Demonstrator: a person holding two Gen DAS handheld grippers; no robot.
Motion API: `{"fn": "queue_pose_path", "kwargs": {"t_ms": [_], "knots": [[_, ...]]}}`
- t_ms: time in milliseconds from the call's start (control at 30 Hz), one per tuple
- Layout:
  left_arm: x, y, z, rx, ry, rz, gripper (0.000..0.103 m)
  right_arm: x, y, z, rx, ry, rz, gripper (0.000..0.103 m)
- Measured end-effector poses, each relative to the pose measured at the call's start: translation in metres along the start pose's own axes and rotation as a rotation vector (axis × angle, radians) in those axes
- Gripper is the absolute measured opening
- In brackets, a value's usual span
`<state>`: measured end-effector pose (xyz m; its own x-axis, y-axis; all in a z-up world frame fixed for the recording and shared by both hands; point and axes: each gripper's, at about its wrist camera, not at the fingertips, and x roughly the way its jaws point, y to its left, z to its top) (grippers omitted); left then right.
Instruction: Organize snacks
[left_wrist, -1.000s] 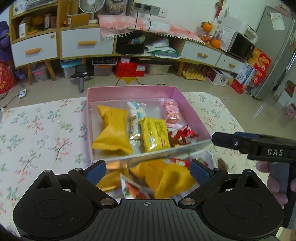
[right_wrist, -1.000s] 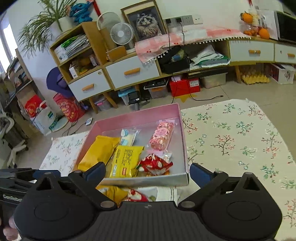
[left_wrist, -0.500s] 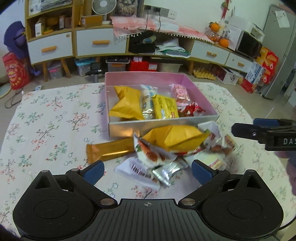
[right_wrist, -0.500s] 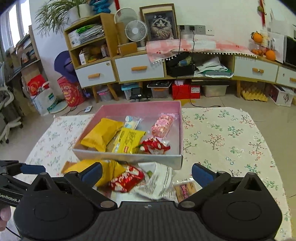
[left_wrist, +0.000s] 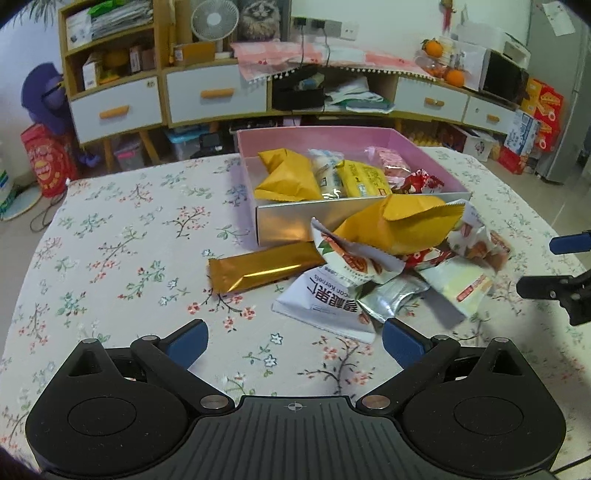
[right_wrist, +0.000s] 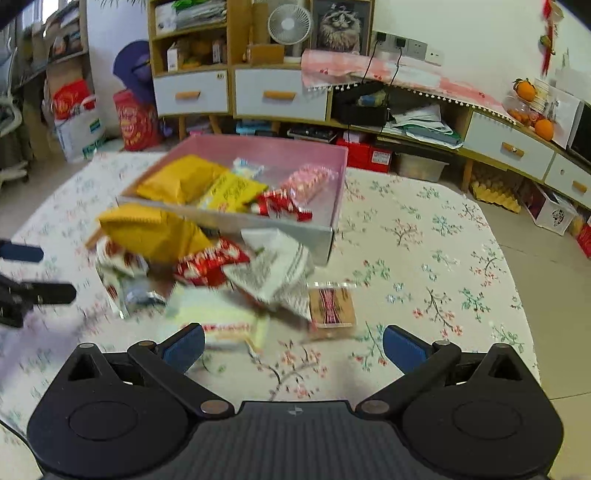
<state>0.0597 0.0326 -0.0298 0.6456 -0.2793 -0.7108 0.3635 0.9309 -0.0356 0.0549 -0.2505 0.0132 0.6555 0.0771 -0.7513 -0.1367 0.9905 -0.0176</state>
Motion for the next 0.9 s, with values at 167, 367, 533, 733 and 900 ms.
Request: {"fn": "queue_pose_path", "kwargs": {"t_ms": [167, 367, 533, 733, 900], "knots": [[0.012, 0.0, -0.006, 0.047, -0.029, -0.023, 0.101, 0.004, 0.007, -0.008, -0.047, 0.011, 0.013, 0.079], [0.025, -0.003, -0.007, 0.06, -0.033, -0.093, 0.101, 0.007, 0.018, -0.012, -0.108, 0.003, 0.078, 0.079], [0.03, -0.009, -0.003, 0.089, -0.055, -0.127, 0.101, 0.016, 0.025, -0.016, -0.14, 0.026, 0.112, 0.079], [0.038, -0.008, 0.005, 0.049, -0.048, -0.16, 0.099, 0.03, 0.028, -0.014, -0.138, 0.041, 0.133, 0.079], [0.039, -0.011, 0.01, 0.034, -0.054, -0.17, 0.086, 0.039, 0.035, -0.011, -0.13, 0.039, 0.149, 0.079]]}}
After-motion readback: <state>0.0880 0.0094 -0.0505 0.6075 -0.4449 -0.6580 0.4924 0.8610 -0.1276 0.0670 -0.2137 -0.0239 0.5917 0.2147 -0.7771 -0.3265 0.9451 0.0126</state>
